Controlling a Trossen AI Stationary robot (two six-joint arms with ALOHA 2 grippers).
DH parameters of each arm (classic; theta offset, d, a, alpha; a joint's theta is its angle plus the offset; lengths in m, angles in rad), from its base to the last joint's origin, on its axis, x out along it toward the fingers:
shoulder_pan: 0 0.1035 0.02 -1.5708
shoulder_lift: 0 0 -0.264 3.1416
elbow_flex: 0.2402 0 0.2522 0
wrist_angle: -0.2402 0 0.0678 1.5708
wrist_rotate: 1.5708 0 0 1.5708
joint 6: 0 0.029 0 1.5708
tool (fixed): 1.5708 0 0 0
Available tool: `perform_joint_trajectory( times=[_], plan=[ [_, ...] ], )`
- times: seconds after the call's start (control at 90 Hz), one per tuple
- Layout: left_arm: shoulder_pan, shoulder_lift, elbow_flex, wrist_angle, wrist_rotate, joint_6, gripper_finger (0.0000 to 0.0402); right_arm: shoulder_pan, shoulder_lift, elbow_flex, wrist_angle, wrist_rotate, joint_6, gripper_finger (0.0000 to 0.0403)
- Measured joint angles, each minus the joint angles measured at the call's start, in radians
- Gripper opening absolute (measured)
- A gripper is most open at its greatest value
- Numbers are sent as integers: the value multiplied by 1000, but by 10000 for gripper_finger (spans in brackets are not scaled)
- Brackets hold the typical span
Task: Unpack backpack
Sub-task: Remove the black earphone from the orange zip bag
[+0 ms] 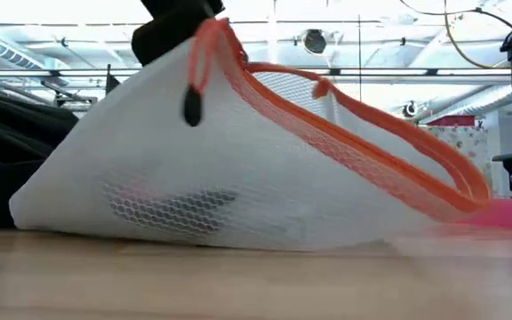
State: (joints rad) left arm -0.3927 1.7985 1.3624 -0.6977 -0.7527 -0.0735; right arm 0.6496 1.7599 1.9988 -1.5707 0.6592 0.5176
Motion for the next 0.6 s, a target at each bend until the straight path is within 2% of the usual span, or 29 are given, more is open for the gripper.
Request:
perform_joint_trajectory(
  times=[0.122, 0.344, 0.5, 0.6],
  plan=[
    [0, 0, 0, -2, -5, -1, 0, 33, -140, -177, 0, -34, 144, 0],
    [0, 0, 0, 0, -7, -1, 0, 152, -345, -613, 25, -35, 515, 0],
    [4, 0, 0, 11, -8, 0, 0, 205, -386, -835, 168, -28, 645, 0],
    [7, 0, 0, 11, -8, 0, 0, 211, -382, -920, 216, -28, 680, 0]
  ],
)
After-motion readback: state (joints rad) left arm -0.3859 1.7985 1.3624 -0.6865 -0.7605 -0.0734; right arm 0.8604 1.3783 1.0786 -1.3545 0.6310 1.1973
